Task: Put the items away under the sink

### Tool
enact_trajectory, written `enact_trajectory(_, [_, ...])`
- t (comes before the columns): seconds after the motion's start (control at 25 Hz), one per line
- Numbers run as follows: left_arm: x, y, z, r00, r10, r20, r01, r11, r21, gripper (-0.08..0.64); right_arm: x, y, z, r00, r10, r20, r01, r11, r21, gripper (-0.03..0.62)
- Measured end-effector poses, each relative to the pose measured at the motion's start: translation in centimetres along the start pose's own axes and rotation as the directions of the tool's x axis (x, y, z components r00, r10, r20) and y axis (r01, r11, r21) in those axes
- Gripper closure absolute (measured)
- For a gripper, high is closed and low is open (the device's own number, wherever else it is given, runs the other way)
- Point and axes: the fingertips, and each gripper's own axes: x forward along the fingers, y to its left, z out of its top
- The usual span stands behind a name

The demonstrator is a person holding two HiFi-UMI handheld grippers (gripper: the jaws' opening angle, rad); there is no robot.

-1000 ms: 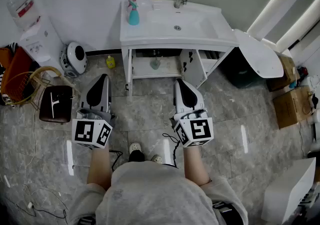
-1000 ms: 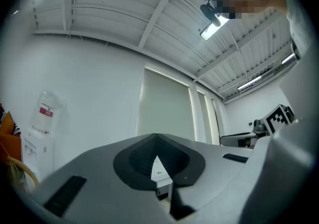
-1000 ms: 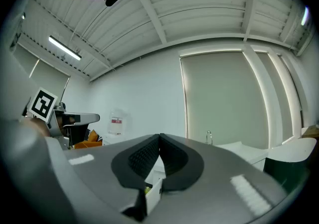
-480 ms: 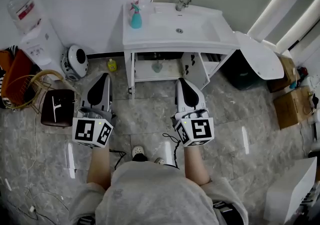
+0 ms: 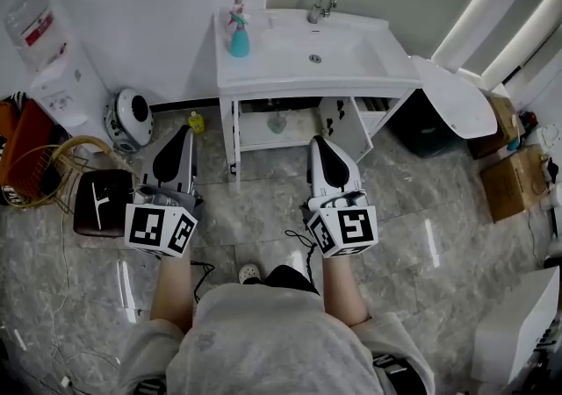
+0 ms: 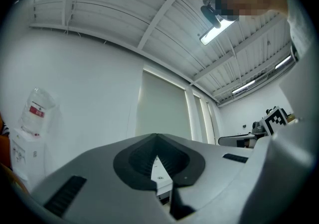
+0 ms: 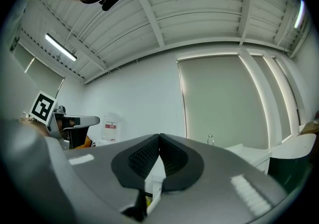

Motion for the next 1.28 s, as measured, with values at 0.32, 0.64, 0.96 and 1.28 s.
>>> enact_trajectory(0.32, [2.6,1.3,-1.5,0.999,-0.031,-0.014,0.031,0.999,-0.028,0.552,1.8,-0.7,-1.4,0.999,-0.025,-0.021,0.025,1.000,0.005,0.581])
enact_trajectory(0.64, [7.5,3.8,-2.6,1.000,-0.004,-0.006,0.003,1.000,-0.015,0.552,7.7,-3.3,-2.7,1.000,0.008,-0.013,-0.008,1.000,0.010,0.581])
enact_trajectory(0.96, [15.5,7.5,-3.2,0.998,0.064,0.007,-0.064,0.998,0.001,0.552,17.0,-7.5,-3.2,0.997,0.074,-0.003,-0.074,0.997,0.022,0.581])
enact_trajectory(1.28, [23.1,10.5,-4.0,0.992,0.127,0.021,-0.127,0.992,0.018,0.552,25.9,-11.5,-3.6,0.988,0.153,0.005,-0.153,0.988,0.022,0.581])
